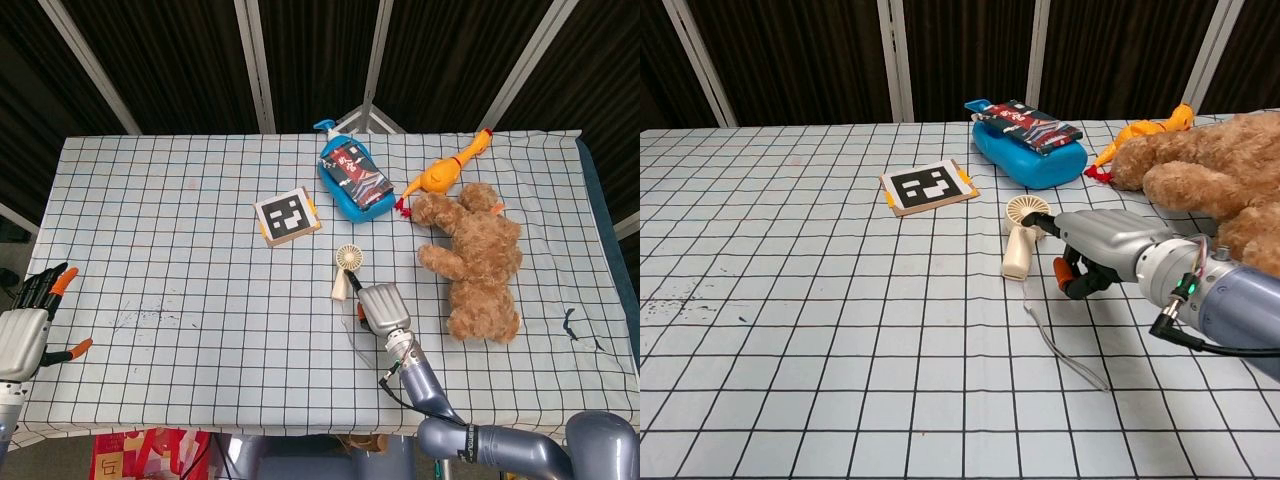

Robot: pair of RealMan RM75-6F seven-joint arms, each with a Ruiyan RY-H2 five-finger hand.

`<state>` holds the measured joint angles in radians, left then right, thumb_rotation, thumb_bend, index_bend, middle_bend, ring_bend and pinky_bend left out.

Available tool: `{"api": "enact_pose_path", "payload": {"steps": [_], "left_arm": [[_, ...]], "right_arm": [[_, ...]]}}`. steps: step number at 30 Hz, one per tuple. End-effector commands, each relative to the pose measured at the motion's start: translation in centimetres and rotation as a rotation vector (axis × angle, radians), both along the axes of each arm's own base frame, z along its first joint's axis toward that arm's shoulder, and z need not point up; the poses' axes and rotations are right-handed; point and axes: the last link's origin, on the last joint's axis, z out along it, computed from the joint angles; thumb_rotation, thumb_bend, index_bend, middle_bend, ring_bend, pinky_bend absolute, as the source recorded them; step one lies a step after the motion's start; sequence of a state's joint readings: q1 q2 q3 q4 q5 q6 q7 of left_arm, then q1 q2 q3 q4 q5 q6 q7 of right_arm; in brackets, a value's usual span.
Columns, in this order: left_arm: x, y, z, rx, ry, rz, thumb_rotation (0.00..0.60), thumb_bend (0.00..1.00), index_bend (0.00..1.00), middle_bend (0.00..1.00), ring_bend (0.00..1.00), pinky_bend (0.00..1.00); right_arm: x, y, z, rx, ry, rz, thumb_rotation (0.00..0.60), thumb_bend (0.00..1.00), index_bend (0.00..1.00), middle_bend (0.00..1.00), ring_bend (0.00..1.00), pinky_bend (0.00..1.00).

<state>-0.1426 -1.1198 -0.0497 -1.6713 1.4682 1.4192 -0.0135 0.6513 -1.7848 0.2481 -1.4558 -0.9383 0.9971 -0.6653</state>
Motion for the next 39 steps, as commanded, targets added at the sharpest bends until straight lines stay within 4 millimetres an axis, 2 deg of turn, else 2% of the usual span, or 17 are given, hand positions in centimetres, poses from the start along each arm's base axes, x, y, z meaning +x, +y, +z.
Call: {"api": "enact_pose_path", "payload": {"steps": [1,33,36,39], "left_arm": [[0.0,0.0,0.0,0.0,-0.001,0.001,0.6,0.05,0.0,0.0,0.0,0.0],[0.0,0.0,0.1,0.001,-0.012,0.004,0.6,0.05,0.0,0.0,0.0,0.0],[0.0,0.0,0.1,0.002,-0.013,0.005,0.6,0.05,0.0,0.0,0.0,0.0],[0.0,0.0,0.1,0.002,-0.013,0.005,0.6,0.05,0.0,0.0,0.0,0.0]], "right_arm": [[0.1,0.0,0.0,-0.001,0.003,0.002,0.6,0.77,0.0,0.82,0.92,0.91],[-0.8,1.2,-2.3,0.056,0.05,-0.04,0.6,0.77,0.0,0.82,0.92,0.91],[-0.1,1.1,-1.9,0.038,0.023,-0.027,0.6,0.77,0.0,0.8,0.87,0.88],[1.2,0.7,-0.7,-0.012,-0.026,0.018,0.6,0.77,0.0,0.7,0.75,0.81]]}}
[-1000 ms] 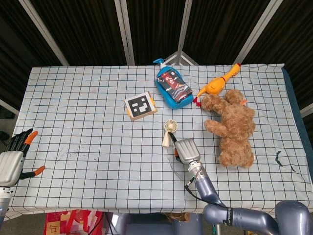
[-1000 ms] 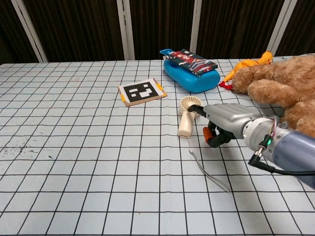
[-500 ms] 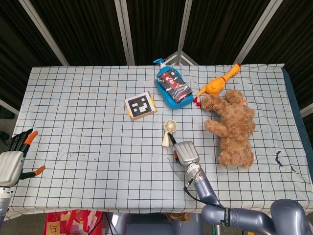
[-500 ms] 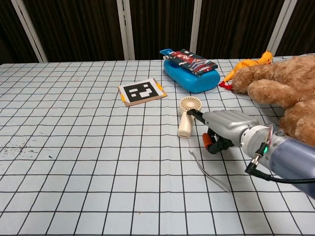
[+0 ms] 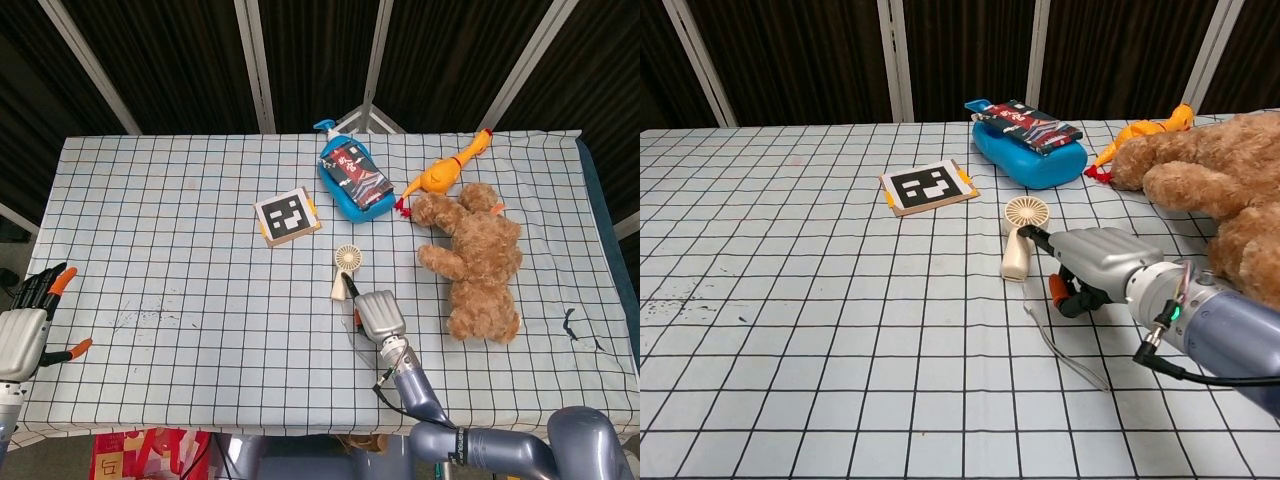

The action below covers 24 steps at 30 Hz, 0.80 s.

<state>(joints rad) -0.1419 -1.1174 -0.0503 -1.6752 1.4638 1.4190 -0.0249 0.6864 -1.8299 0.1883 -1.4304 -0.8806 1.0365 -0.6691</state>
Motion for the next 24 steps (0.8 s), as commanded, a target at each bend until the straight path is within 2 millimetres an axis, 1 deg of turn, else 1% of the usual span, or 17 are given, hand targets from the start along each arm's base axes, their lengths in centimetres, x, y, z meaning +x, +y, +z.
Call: {"api": "enact_pose_path", "payload": {"steps": [1,2,5,7,8,9,10,12,15,17,19,20,21,24], "left_arm": [[0.0,0.0,0.0,0.001,0.001,0.0,0.6,0.05,0.0,0.0,0.0,0.0],[0.0,0.0,0.0,0.001,0.001,0.001,0.6,0.05,0.0,0.0,0.0,0.0],[0.0,0.0,0.0,0.003,0.002,0.002,0.6,0.05,0.0,0.0,0.0,0.0],[-0.1,0.0,0.0,0.005,0.003,0.003,0.6,0.05,0.0,0.0,0.0,0.0],[-0.1,0.0,0.1,0.006,0.004,0.005,0.6,0.05,0.0,0.0,0.0,0.0],[-0.1,-0.1,0.1,0.008,0.006,0.005,0.6,0.05,0.0,0.0,0.0,0.0],[-0.1,-0.1,0.1,0.011,0.01,0.005,0.6,0.05,0.0,0.0,0.0,0.0],[-0.1,-0.1,0.1,0.015,0.02,0.003,0.6,0.05,0.0,0.0,0.0,0.0],[-0.1,-0.2,0.1,0.021,0.029,-0.002,0.6,0.05,0.0,0.0,0.0,0.0],[-0.1,-0.2,0.1,0.025,0.037,-0.005,0.6,0.05,0.0,0.0,0.0,0.0],[-0.1,-0.2,0.1,0.028,0.044,-0.008,0.6,0.05,0.0,0.0,0.0,0.0],[-0.1,-0.3,0.1,0.03,0.05,-0.01,0.6,0.05,0.0,0.0,0.0,0.0],[-0.1,-0.3,0.0,0.031,0.054,-0.012,0.6,0.05,0.0,0.0,0.0,0.0],[0.1,-0.5,-0.1,0.039,0.066,-0.025,0.6,0.05,0.0,0.0,0.0,0.0]], "right_arm": [[1.6,-0.5,1.5,-0.064,-0.064,0.054,0.6,0.77,0.0,0.66,0.7,0.79],[2.1,-0.6,2.0,-0.084,-0.083,0.073,0.6,0.77,0.0,0.62,0.67,0.77],[3.2,-0.7,3.8,-0.139,-0.157,0.123,0.6,0.73,0.0,0.48,0.51,0.64],[3.4,-0.6,5.0,-0.168,-0.175,0.158,0.6,0.67,0.0,0.36,0.35,0.49],[3.3,-0.4,6.0,-0.189,-0.172,0.188,0.6,0.66,0.0,0.31,0.29,0.44],[3.1,-0.1,6.7,-0.198,-0.169,0.208,0.6,0.63,0.0,0.25,0.22,0.38],[2.5,0.3,8.0,-0.219,-0.152,0.231,0.6,0.6,0.0,0.19,0.15,0.32],[0.8,1.6,10.1,-0.233,-0.112,0.246,0.6,0.56,0.0,0.11,0.06,0.26],[-1.0,2.9,11.9,-0.236,-0.057,0.245,0.6,0.51,0.0,0.04,0.01,0.19],[-2.3,3.9,13.0,-0.241,-0.018,0.239,0.6,0.48,0.0,0.01,0.0,0.16],[-3.4,4.6,13.9,-0.249,0.013,0.234,0.6,0.46,0.0,0.0,0.0,0.13],[-4.6,5.4,14.7,-0.262,0.047,0.225,0.6,0.46,0.0,0.0,0.0,0.12],[-5.2,5.9,15.2,-0.269,0.062,0.223,0.6,0.46,0.0,0.0,0.0,0.11],[-8.1,8.1,17.1,-0.301,0.127,0.214,0.6,0.45,0.0,0.0,0.0,0.08]]}}
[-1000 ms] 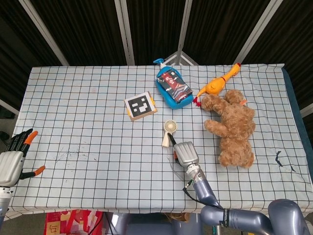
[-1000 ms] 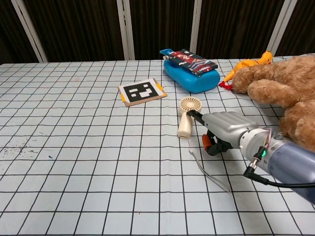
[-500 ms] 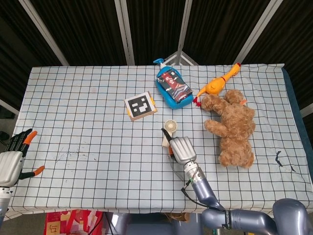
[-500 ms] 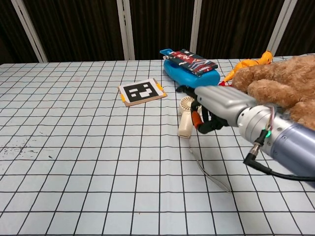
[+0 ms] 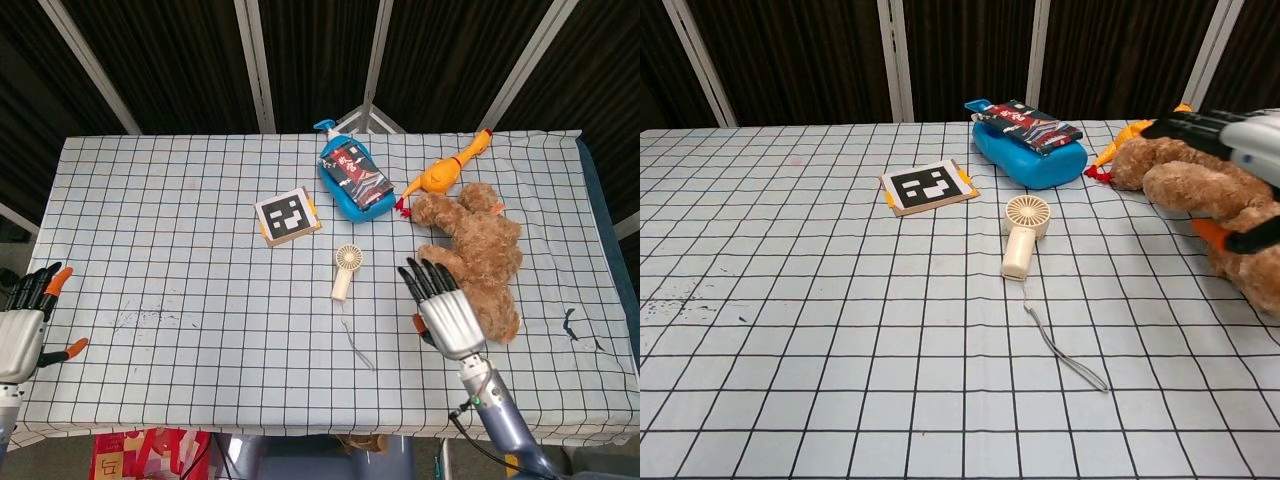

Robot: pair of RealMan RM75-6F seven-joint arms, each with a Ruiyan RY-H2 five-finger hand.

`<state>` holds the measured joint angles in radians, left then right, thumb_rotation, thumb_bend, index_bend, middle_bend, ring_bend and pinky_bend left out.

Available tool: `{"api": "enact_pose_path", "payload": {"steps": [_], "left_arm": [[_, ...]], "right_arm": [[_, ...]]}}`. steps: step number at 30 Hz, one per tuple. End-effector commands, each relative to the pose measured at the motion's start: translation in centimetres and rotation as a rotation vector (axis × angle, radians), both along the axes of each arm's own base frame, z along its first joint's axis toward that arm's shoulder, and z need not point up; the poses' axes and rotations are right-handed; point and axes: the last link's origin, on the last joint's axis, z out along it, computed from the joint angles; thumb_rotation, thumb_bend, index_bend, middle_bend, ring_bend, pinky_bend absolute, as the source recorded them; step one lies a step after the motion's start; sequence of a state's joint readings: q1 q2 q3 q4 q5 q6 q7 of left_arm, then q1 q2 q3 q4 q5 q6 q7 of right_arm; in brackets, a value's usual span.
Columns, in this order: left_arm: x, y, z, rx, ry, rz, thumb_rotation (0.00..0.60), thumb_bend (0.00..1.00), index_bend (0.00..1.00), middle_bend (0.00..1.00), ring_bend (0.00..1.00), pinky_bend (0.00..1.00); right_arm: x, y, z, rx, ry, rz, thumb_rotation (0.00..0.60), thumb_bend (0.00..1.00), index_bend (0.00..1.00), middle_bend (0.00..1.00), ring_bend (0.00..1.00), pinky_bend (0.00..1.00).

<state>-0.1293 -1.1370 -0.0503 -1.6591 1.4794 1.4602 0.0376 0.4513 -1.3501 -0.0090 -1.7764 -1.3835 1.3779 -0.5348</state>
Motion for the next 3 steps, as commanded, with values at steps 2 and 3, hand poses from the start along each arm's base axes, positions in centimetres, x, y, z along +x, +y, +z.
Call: {"api": "enact_pose_path", "payload": {"steps": [2,3], "left_arm": [[0.2,-0.2,-0.2,0.009,0.014,-0.015,0.6,0.05,0.0,0.0,0.0,0.0],[0.2,-0.3,-0.2,0.011,0.019,-0.018,0.6,0.05,0.0,0.0,0.0,0.0]], "right_arm": [[-4.0,3.6,2.8,-0.051,0.075,-0.025,0.6,0.44,0.0,0.0,0.0,0.07],[-4.7,4.2,3.4,-0.064,0.083,-0.027,0.6,0.44,0.0,0.0,0.0,0.07]]}}
